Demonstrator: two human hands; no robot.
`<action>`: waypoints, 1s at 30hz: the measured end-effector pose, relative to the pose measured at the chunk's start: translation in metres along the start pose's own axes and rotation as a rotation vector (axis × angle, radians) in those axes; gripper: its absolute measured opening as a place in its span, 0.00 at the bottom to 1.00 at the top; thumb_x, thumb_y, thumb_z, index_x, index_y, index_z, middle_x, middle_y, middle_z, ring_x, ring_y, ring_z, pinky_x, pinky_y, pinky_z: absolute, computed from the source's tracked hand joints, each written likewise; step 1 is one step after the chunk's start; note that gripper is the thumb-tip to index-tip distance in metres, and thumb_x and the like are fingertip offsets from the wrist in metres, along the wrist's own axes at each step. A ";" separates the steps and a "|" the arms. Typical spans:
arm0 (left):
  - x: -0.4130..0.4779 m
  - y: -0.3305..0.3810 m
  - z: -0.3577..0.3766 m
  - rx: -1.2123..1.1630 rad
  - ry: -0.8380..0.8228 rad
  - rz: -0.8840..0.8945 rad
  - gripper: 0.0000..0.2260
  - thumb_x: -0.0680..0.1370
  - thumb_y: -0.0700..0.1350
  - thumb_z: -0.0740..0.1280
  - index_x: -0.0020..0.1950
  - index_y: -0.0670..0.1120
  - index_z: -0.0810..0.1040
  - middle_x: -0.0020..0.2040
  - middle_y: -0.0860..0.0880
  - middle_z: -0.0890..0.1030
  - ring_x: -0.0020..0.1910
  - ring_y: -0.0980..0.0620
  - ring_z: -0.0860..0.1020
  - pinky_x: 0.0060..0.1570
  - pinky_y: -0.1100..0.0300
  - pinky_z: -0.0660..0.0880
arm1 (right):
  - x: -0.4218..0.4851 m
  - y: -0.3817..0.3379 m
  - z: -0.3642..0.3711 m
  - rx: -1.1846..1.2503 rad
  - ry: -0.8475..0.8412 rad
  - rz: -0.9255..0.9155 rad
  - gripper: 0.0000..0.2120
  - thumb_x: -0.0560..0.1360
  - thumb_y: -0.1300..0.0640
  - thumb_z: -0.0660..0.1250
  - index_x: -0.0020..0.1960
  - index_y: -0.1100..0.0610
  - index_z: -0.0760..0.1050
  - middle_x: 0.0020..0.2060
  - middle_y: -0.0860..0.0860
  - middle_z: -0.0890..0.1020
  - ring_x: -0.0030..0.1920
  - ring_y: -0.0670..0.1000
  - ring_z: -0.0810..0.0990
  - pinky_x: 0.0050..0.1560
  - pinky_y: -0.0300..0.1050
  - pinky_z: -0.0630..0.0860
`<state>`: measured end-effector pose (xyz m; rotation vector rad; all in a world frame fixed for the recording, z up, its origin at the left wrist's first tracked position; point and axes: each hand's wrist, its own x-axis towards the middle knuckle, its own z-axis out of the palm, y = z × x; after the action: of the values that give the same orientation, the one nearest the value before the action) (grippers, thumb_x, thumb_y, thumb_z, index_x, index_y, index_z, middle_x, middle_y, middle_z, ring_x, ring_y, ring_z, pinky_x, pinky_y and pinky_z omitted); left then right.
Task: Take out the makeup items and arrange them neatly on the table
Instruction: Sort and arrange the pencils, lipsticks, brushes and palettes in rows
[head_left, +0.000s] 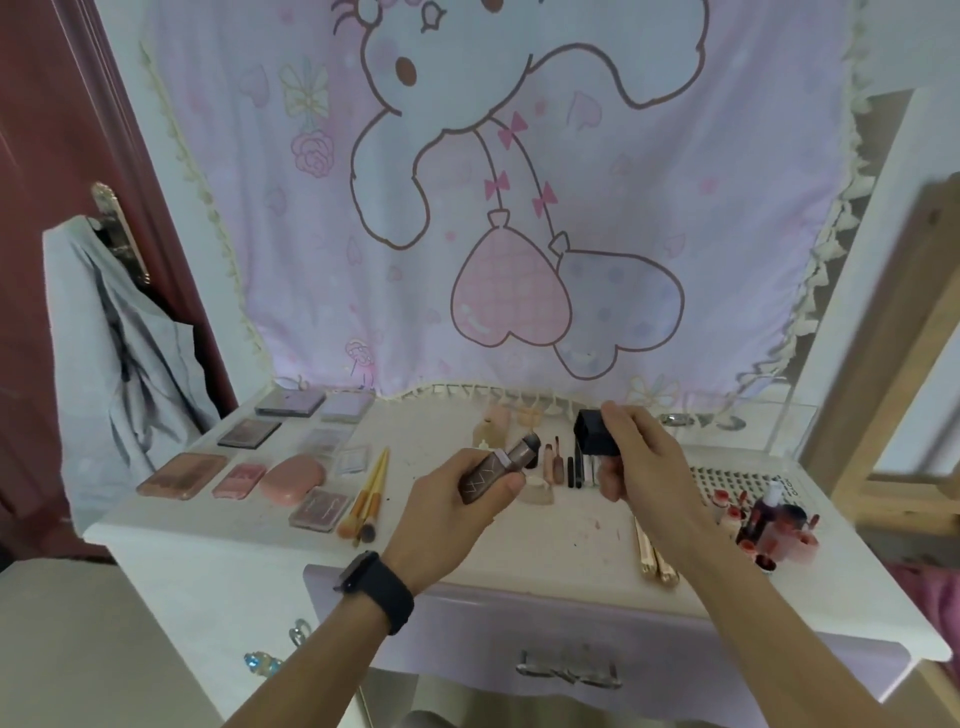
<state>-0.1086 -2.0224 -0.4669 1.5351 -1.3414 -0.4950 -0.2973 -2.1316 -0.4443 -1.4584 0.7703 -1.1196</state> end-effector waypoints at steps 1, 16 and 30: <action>0.000 0.001 0.000 -0.075 0.017 -0.023 0.16 0.72 0.64 0.68 0.52 0.55 0.78 0.39 0.52 0.82 0.36 0.56 0.80 0.36 0.62 0.75 | -0.001 0.001 0.001 0.068 -0.010 0.036 0.13 0.81 0.44 0.64 0.50 0.53 0.77 0.27 0.50 0.75 0.27 0.50 0.70 0.29 0.43 0.68; -0.013 -0.038 0.014 -0.321 0.434 -0.198 0.16 0.69 0.44 0.80 0.52 0.50 0.79 0.42 0.59 0.85 0.42 0.65 0.80 0.34 0.75 0.73 | -0.033 0.073 0.014 -0.135 -0.106 0.285 0.11 0.76 0.52 0.74 0.56 0.51 0.76 0.46 0.47 0.88 0.42 0.50 0.87 0.40 0.45 0.81; -0.002 -0.053 0.041 -0.035 0.429 -0.239 0.21 0.66 0.53 0.81 0.49 0.58 0.70 0.46 0.61 0.80 0.46 0.72 0.76 0.36 0.74 0.71 | -0.029 0.095 0.021 -0.627 -0.121 0.080 0.10 0.75 0.44 0.72 0.53 0.39 0.73 0.47 0.33 0.81 0.39 0.37 0.79 0.38 0.36 0.71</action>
<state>-0.1160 -2.0431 -0.5307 1.6673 -0.8222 -0.3080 -0.2774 -2.1164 -0.5428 -1.9695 1.1449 -0.7451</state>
